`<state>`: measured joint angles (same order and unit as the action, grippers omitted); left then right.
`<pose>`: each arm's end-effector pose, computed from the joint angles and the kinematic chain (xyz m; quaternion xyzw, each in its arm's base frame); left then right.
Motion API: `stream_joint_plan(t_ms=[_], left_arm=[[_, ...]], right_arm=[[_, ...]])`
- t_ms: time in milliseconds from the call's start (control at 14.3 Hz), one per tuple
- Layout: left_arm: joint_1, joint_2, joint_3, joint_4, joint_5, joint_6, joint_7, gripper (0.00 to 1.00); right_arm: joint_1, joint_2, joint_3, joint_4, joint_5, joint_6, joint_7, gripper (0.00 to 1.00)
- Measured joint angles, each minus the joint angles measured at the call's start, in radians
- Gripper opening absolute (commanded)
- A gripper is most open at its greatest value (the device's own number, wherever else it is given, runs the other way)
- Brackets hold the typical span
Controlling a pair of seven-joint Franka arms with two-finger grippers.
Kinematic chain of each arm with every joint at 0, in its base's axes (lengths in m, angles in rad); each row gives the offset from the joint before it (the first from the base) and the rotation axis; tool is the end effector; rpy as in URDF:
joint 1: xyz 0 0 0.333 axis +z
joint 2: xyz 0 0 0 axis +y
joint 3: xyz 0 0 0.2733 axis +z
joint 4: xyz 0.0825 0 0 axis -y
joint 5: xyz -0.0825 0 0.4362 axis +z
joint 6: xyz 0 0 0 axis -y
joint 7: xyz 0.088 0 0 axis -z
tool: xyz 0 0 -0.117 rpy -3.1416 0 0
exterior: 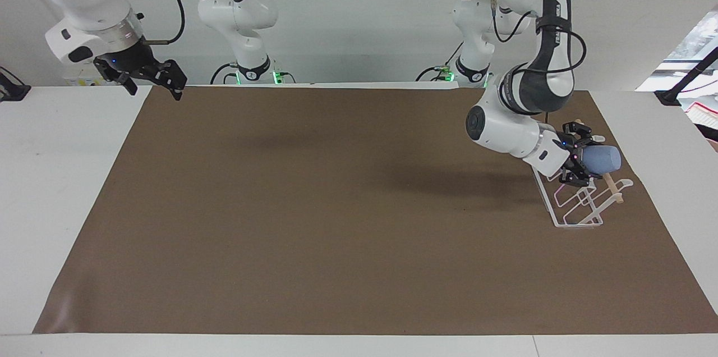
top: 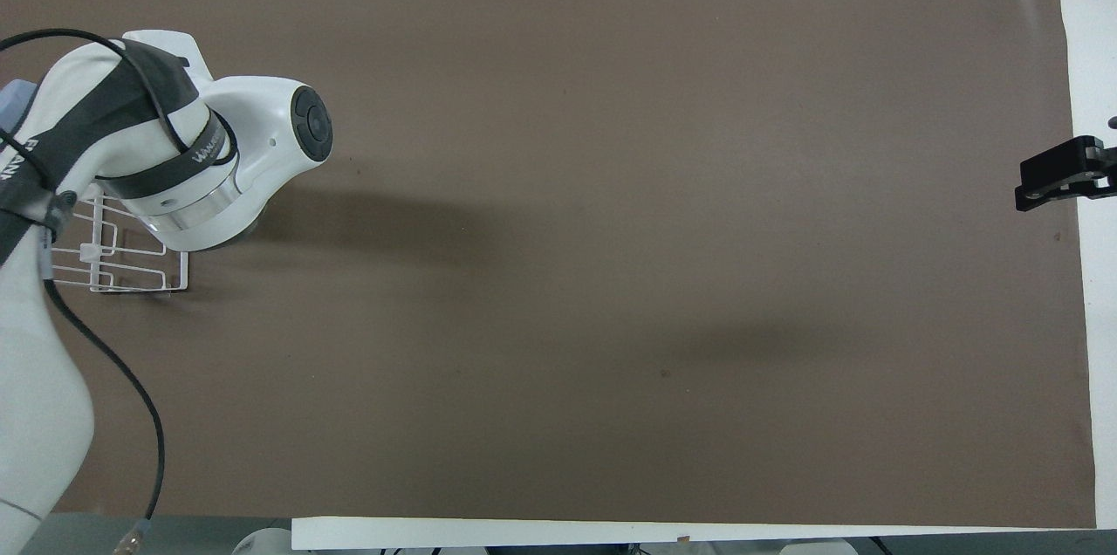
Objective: Hang cup on cup holder
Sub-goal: 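Lower the cup onto a rack peg with the left gripper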
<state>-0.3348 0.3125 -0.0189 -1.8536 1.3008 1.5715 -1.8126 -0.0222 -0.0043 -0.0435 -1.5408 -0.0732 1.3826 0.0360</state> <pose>0.6258 -0.1104 0.3156 -0.6873 -0.3755 -0.4002 0.4758 0.5816 -0.0479 0.5753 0.9949 -0.0547 -0.0774 0.0351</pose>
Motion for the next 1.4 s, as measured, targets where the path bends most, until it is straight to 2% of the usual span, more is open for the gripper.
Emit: stream_joint_plan(t_ms=[140,349,699,909,1398], left_arm=[[0.0,0.05,-0.001,0.038,0.056,-0.04,-0.024,0.0],[0.001,0.082,-0.001,0.055,0.113,-0.061,-0.065,0.0],[0.001,0.087,0.001,0.052,0.126,-0.087,-0.097,0.0],[0.005,0.092,0.002,0.013,0.156,-0.106,-0.159,0.0],[0.008,0.129,-0.005,-0.01,0.179,-0.128,-0.247,0.0]], right_arm=[[-0.009,0.0,0.001,-0.006,0.003,-0.006,0.0,0.99],[-0.014,-0.001,0.001,-0.008,0.004,-0.006,0.0,0.99],[-0.017,-0.001,0.002,-0.009,0.01,-0.006,0.0,0.99],[-0.017,-0.001,0.006,-0.01,0.011,-0.006,0.0,0.99],[-0.017,-0.002,0.006,-0.011,0.011,-0.006,0.0,0.99]])
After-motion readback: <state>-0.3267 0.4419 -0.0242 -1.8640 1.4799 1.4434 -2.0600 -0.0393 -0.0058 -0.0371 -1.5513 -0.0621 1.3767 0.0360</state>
